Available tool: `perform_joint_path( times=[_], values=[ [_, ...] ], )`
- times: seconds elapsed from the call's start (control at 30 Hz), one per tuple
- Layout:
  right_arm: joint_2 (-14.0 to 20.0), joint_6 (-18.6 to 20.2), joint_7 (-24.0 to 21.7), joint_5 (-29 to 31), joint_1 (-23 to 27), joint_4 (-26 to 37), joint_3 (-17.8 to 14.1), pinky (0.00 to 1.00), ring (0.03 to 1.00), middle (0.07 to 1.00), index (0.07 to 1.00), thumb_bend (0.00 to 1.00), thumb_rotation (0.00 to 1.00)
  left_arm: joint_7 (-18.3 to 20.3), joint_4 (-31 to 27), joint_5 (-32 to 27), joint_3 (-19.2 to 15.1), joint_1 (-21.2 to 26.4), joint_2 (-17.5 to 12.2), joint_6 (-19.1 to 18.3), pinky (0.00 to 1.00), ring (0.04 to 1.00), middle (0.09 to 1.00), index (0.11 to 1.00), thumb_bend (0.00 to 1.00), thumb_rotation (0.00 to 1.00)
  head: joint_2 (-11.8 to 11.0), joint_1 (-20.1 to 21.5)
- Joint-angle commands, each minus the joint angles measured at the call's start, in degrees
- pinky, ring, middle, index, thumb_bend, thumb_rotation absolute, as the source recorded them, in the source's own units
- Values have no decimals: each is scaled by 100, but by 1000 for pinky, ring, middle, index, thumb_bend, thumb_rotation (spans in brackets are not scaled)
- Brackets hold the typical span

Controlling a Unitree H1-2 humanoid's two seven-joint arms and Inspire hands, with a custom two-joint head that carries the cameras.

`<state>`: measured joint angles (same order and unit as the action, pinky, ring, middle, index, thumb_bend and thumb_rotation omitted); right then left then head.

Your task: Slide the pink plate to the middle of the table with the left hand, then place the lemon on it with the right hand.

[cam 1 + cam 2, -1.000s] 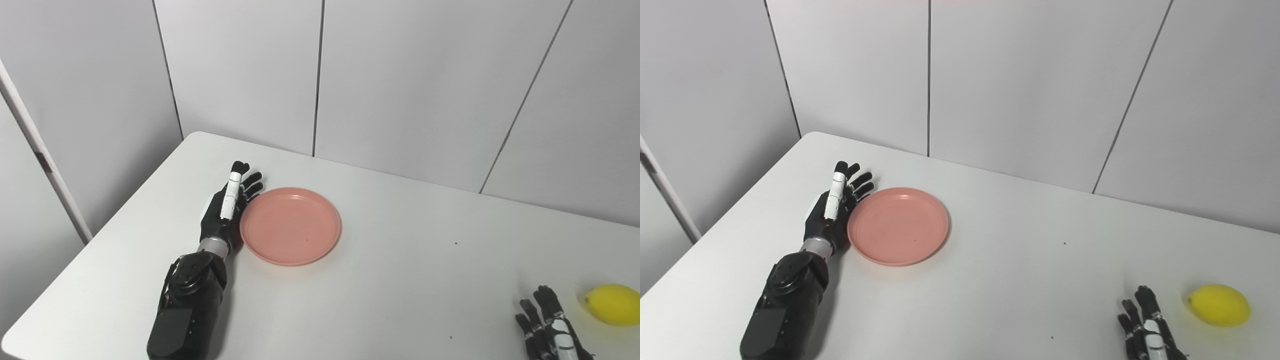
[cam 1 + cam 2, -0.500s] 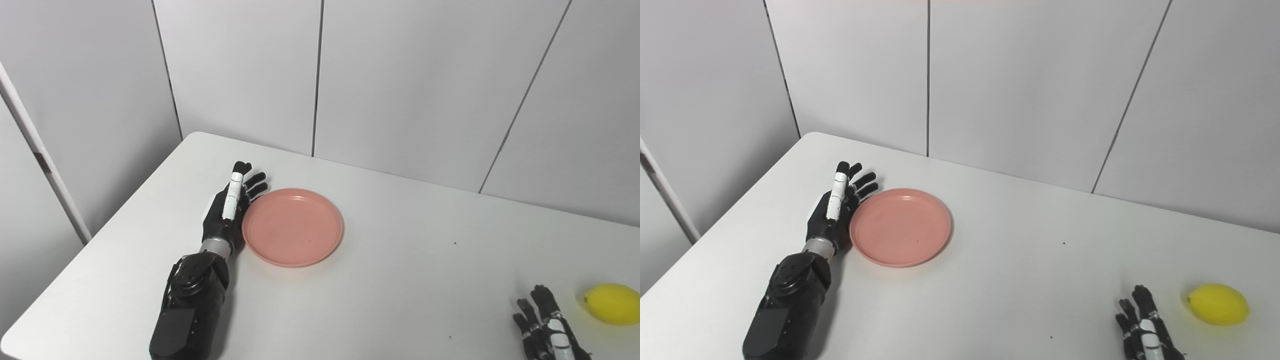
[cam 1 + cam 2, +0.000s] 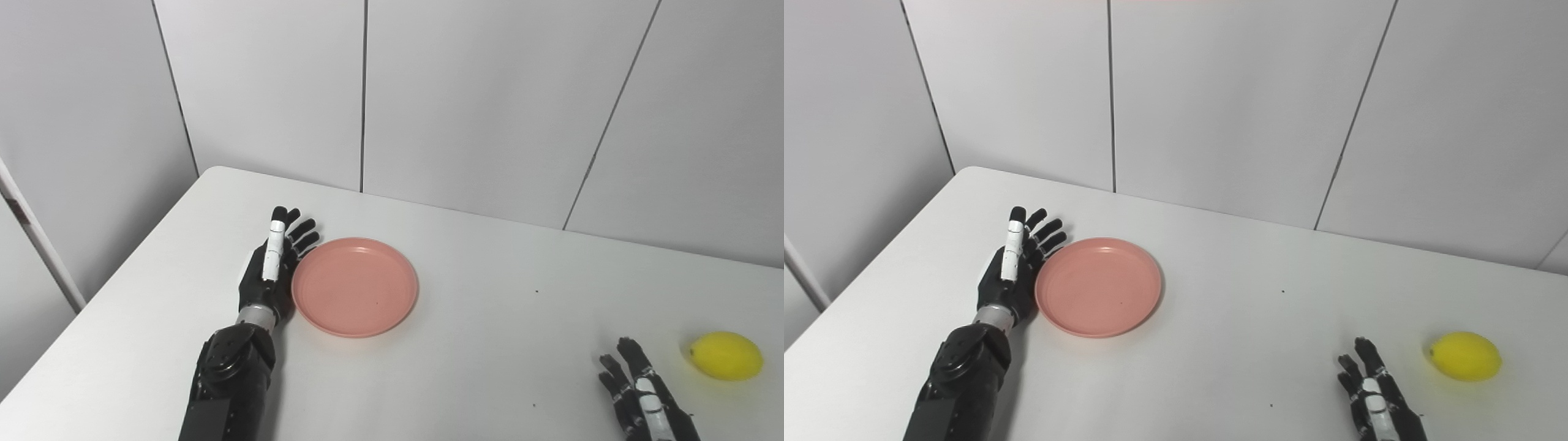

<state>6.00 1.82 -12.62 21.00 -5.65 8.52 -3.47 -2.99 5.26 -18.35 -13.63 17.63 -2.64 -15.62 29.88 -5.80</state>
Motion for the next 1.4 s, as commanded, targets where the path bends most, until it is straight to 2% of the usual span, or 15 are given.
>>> perform_joint_path(
  times=[0.0, 0.4, 0.5, 0.9, 0.93, 0.97, 1.0, 1.03, 1.1, 1.13, 1.2, 1.37],
  values=[
    [-93, -10, -1, 17, -68, -97, 43, 934, 922, 960, 886, 662, 641, -48, -56, 51, 57, 40, 71, -61, 836, 850, 849, 893, 880, 856, 7, 6],
    [-117, -69, -12, -113, -83, -78, 94, 917, 913, 959, 881, 666, 649, -242, -106, 74, 70, 99, 332, -97, 845, 849, 851, 902, 895, 842, 45, 93],
    [-136, -57, 19, -185, -80, -54, 107, 910, 912, 960, 881, 705, 664, -253, -124, 62, 86, 108, 368, -107, 845, 845, 848, 904, 917, 839, 50, 109],
    [-209, -69, 50, -284, -74, -47, 150, 909, 908, 951, 868, 712, 665, -316, -322, 137, 249, 86, 461, -292, 819, 843, 843, 905, 920, 865, 123, 293],
    [-239, -235, 26, -323, 43, -372, 149, 891, 897, 939, 854, 728, 656, -303, -318, 140, 265, 79, 472, -282, 833, 847, 844, 905, 914, 863, 123, 293],
    [-278, -584, -28, -401, 304, -1075, 150, 840, 868, 916, 828, 774, 660, -290, -307, 153, 283, 71, 474, -267, 837, 846, 844, 903, 910, 863, 128, 326],
    [-293, -662, -39, -434, 346, -1194, 156, 825, 860, 910, 822, 786, 662, -279, -301, 157, 298, 61, 485, -259, 837, 846, 843, 903, 910, 863, 130, 333],
    [-298, -654, -30, -456, 323, -1136, 166, 777, 840, 897, 800, 879, 692, -273, -299, 159, 307, 52, 494, -256, 839, 846, 845, 902, 899, 860, 134, 375],
    [-286, -458, 10, -453, 154, -673, 184, 782, 843, 901, 802, 912, 709, -260, -301, 160, 335, 34, 507, -250, 841, 847, 847, 901, 892, 856, 141, 431],
    [-279, -383, 27, -454, 95, -506, 194, 827, 867, 921, 831, 848, 700, -253, -301, 162, 352, 26, 510, -245, 843, 854, 855, 913, 894, 860, 141, 439],
    [-270, -208, 66, -407, 2, -234, 207, 870, 885, 938, 851, 787, 679, -247, -308, 173, 385, 16, 536, -239, 849, 865, 864, 935, 892, 869, 151, 492],
    [-292, -18, 157, -442, -68, -1, 265, 879, 894, 947, 850, 756, 666, -229, -350, 178, 434, 0, 622, -238, 869, 870, 868, 969, 884, 874, 186, 655]
  ],
)
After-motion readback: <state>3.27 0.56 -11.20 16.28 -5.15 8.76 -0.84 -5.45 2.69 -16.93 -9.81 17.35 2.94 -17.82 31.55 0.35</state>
